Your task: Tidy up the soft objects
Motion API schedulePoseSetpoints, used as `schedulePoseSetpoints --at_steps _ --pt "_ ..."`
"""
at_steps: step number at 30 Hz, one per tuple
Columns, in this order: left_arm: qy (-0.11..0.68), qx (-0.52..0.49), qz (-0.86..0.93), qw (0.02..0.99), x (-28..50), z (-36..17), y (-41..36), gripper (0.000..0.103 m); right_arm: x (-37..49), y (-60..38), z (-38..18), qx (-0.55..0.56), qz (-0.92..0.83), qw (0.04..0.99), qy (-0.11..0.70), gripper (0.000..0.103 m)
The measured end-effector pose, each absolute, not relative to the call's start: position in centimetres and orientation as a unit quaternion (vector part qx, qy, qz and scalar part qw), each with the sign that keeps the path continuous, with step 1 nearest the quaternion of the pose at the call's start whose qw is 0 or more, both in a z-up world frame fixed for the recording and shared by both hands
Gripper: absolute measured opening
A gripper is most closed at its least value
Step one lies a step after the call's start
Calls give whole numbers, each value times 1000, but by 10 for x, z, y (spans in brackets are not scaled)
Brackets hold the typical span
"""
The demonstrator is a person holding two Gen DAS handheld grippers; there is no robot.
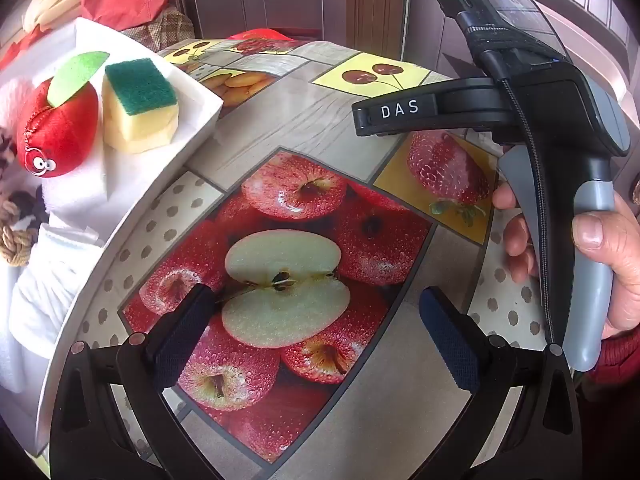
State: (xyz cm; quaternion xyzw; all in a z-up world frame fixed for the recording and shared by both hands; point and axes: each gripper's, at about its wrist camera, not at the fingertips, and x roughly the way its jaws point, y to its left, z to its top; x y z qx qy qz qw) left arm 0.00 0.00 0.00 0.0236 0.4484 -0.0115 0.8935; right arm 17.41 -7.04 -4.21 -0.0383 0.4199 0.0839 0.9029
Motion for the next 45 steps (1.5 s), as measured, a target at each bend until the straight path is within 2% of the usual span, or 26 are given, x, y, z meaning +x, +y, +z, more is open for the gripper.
schedulePoseSetpoints --at_steps 45 --pt "449 24 -15 893 -3 2 0 102 173 -69 -43 -40 83 902 421 103"
